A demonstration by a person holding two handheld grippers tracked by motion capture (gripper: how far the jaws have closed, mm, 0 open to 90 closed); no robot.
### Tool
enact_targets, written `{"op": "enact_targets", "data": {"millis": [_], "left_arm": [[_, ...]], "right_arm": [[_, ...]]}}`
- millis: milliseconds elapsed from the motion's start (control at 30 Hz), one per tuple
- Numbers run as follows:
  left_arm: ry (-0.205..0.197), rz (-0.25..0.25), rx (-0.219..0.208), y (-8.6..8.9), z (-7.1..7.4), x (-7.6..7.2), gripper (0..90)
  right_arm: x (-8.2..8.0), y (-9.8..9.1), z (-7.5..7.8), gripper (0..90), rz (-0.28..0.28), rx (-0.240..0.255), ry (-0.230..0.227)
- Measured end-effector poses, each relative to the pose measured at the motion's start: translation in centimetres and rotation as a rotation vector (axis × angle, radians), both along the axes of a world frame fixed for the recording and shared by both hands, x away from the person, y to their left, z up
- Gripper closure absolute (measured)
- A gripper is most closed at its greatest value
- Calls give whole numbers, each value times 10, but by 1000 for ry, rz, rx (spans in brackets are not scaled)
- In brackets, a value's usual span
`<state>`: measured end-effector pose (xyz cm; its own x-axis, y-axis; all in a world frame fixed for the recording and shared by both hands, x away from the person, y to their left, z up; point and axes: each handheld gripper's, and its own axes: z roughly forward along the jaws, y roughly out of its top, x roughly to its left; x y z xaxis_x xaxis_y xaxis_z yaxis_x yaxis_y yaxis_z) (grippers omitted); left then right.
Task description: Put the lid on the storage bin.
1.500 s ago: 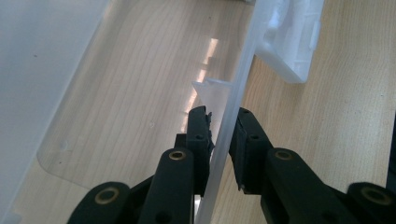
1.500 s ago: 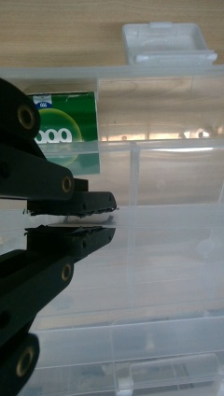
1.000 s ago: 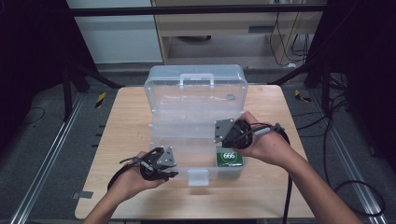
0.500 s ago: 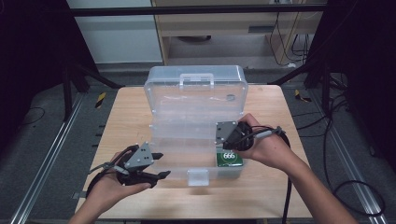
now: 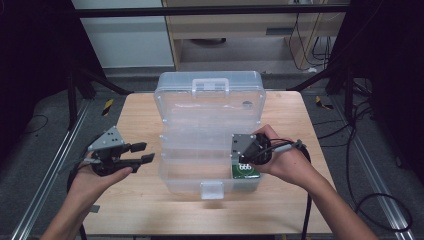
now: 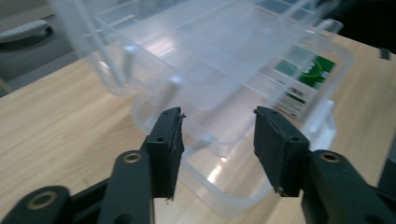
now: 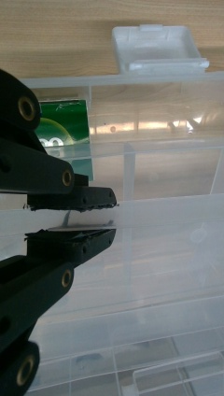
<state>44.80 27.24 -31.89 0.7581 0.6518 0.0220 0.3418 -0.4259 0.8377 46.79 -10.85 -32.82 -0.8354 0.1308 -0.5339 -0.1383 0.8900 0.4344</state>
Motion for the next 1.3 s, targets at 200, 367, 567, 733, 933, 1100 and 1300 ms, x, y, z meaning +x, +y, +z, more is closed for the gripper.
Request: {"op": "enact_targets", "data": {"millis": [200, 367, 567, 733, 933, 1100, 1300], "left_arm": [[16, 27, -51, 1, 13, 24, 636], [22, 23, -19, -9, 18, 39, 679], [22, 32, -5, -14, 26, 45, 737], [39, 53, -9, -9, 28, 50, 795], [60, 60, 5, -8, 27, 54, 890], [69, 77, -20, -9, 23, 60, 896], [93, 89, -94, -11, 19, 69, 896]], "right_arm": [[-3, -1, -3, 794, -1, 7, -19], [-6, -1, -4, 789, -4, -3, -28], [-9, 0, -6, 787, 2, -15, -26], [-10, 1, -6, 791, 4, -38, -27], [-10, 2, -5, 798, 8, -47, -19], [-11, 3, -6, 797, 9, -48, -24], [-13, 2, -8, 796, 10, -44, -25]]}}
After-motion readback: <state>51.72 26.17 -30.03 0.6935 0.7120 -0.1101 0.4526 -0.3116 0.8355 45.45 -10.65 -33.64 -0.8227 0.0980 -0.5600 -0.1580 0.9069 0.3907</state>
